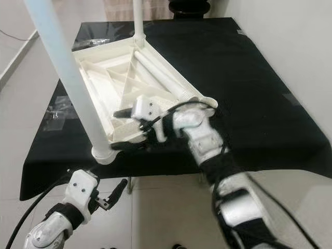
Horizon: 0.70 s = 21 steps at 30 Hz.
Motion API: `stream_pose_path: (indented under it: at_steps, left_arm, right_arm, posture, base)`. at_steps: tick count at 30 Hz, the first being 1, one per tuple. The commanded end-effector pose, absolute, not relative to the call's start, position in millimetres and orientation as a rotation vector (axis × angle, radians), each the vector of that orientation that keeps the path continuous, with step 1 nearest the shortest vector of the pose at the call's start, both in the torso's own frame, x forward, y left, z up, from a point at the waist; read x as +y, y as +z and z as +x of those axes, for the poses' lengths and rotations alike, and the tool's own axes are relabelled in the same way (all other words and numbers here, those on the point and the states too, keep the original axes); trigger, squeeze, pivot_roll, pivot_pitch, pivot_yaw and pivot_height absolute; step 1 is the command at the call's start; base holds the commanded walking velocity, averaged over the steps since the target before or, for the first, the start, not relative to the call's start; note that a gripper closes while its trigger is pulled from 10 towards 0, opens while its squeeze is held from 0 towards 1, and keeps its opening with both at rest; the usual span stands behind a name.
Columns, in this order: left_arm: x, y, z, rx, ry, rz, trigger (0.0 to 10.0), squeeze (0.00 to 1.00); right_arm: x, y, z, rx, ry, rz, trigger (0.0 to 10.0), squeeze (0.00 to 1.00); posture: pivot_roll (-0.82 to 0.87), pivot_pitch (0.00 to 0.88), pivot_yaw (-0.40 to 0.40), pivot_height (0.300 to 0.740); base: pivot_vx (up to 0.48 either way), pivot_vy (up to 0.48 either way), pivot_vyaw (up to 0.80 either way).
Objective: Building children table
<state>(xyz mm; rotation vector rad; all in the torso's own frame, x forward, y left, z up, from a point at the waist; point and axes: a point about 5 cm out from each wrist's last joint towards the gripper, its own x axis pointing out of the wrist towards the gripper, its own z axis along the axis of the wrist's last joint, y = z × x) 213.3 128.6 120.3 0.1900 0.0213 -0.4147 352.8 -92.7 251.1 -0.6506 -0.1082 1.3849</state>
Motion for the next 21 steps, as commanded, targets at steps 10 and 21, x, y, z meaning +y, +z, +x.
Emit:
stream_pose_path:
  at_steps: [10,21]
  left_arm:
    - [125.9,118.0,207.6,0.033,-0.418,0.197,10.0,0.00]
    - [123.6,118.9,205.4,0.032,-0.410,0.185,10.0,0.00]
  right_arm:
    - [-111.6,226.6,387.4,0.268,1.145,-1.072,10.0,0.00]
    - [-105.9,232.8,395.4,0.380,1.135,-1.248,10.0,0.00]
  posture:
    - [0.06,0.212,-0.041,0.740]
    - [0.06,0.227,-0.063,0.740]
  base:
    - [0.000,0.000,0.00]
    - [0.000,0.000,0.00]
